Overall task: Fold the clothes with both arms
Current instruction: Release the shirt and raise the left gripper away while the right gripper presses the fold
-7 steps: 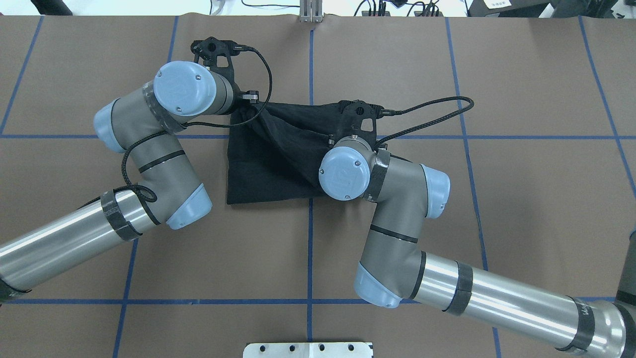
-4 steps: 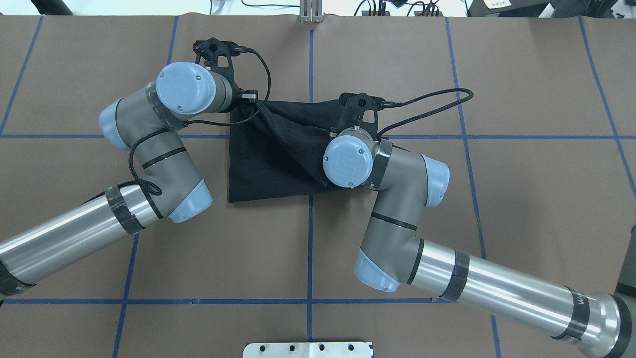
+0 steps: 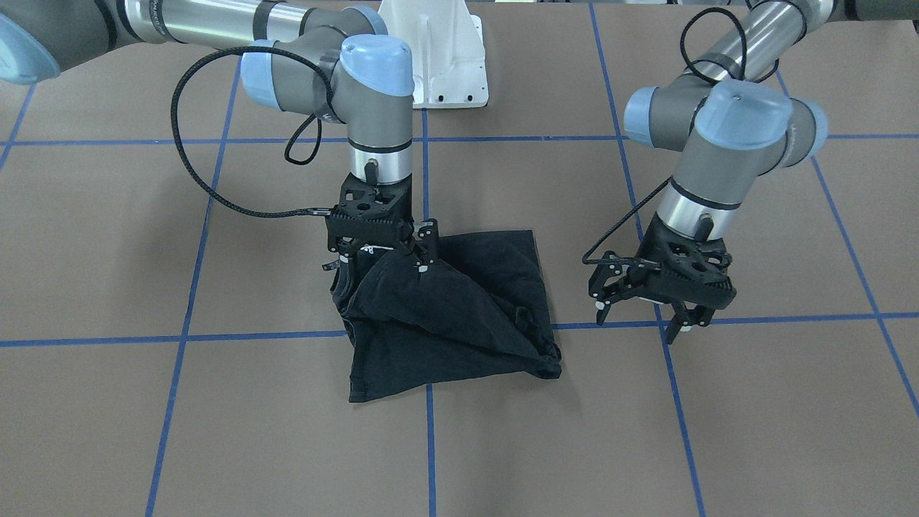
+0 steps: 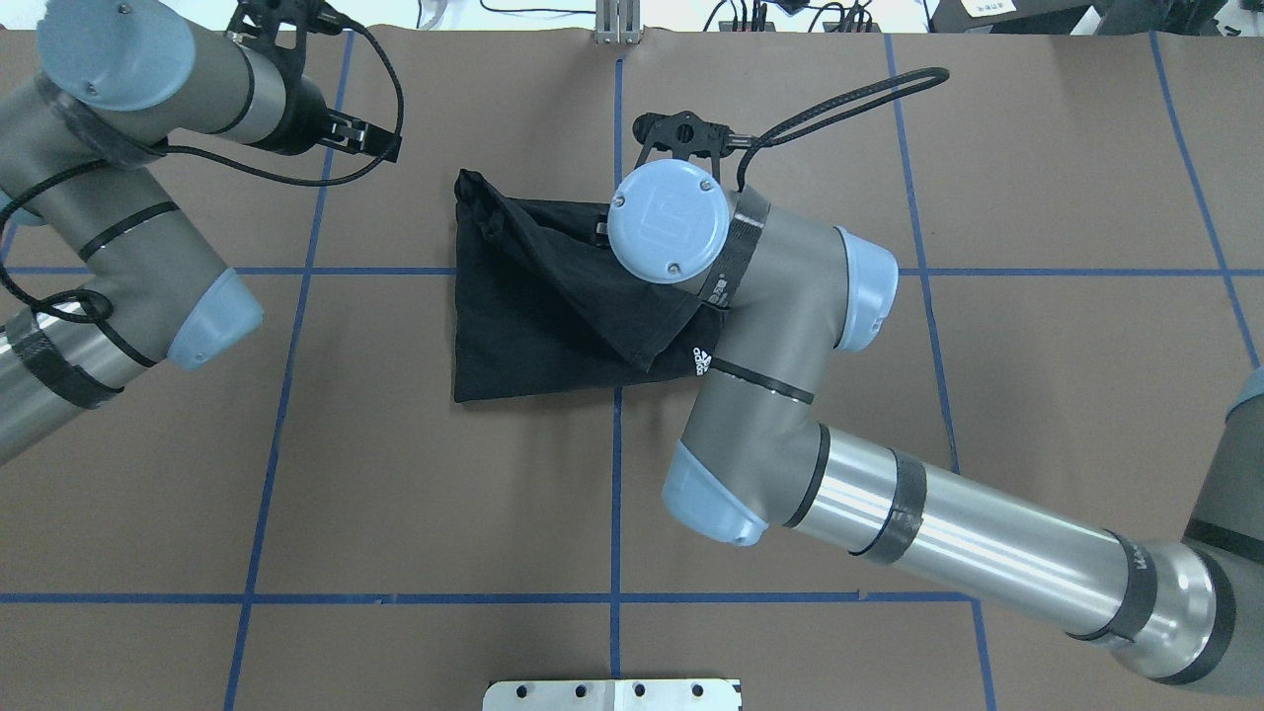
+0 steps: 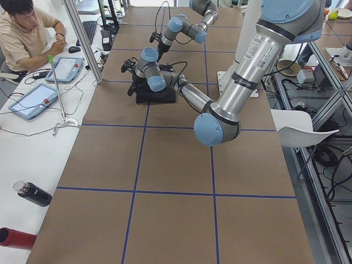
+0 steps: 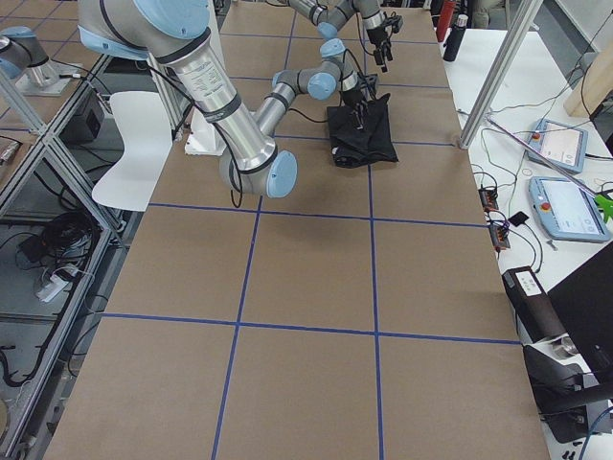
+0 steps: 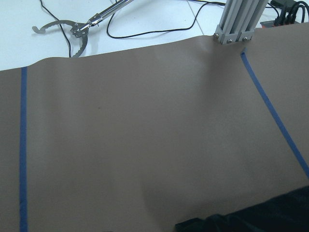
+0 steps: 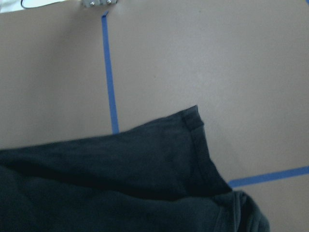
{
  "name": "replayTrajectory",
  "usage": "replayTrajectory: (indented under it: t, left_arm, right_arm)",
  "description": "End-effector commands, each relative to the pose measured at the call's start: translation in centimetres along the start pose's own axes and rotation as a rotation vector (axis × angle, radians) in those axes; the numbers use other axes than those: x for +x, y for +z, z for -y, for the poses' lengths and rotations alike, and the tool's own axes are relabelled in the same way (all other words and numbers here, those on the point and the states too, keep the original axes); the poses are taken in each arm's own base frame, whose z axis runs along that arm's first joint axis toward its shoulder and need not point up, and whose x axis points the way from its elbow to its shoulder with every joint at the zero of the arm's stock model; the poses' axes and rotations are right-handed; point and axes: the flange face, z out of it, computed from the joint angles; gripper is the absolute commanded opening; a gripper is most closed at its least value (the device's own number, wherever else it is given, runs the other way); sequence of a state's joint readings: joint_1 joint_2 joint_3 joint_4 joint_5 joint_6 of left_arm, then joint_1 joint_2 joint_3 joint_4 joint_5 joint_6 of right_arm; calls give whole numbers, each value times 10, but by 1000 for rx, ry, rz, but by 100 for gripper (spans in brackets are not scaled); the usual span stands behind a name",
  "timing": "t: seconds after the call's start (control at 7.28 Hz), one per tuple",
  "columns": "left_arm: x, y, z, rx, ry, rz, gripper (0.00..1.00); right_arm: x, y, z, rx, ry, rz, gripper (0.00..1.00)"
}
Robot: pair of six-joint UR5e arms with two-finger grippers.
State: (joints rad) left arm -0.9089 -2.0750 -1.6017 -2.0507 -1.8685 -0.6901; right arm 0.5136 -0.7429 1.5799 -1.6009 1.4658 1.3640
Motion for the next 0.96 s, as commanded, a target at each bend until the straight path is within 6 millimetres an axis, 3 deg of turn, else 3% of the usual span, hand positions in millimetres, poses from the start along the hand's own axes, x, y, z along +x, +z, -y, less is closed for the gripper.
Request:
replayTrajectory:
  t: [0.0, 0.14, 0.27, 0.41, 0.69, 0.82]
  left_arm:
    - [-13, -8, -7, -3, 21, -1, 100]
    - [-13, -9, -7, 0, 17, -2, 100]
    - [-14, -11, -8, 1, 14, -3, 100]
    - [-14, -11, -8, 1, 13, -3, 100]
    - [-14, -11, -8, 1, 11, -3, 100]
    - [-14, -11, -8, 1, 9, -3, 100]
  right_arm:
    - [-30, 3, -70, 19, -261, -80, 99]
    - [-45, 16, -88, 39, -383, -126, 98]
    - [-66, 38, -95, 29, -448, -180, 98]
    - [-88, 47, -101, 43, -525, -218, 94]
    - [-92, 56, -101, 49, -599, -249, 85]
    - [-87, 61, -100, 51, -667, -272, 74]
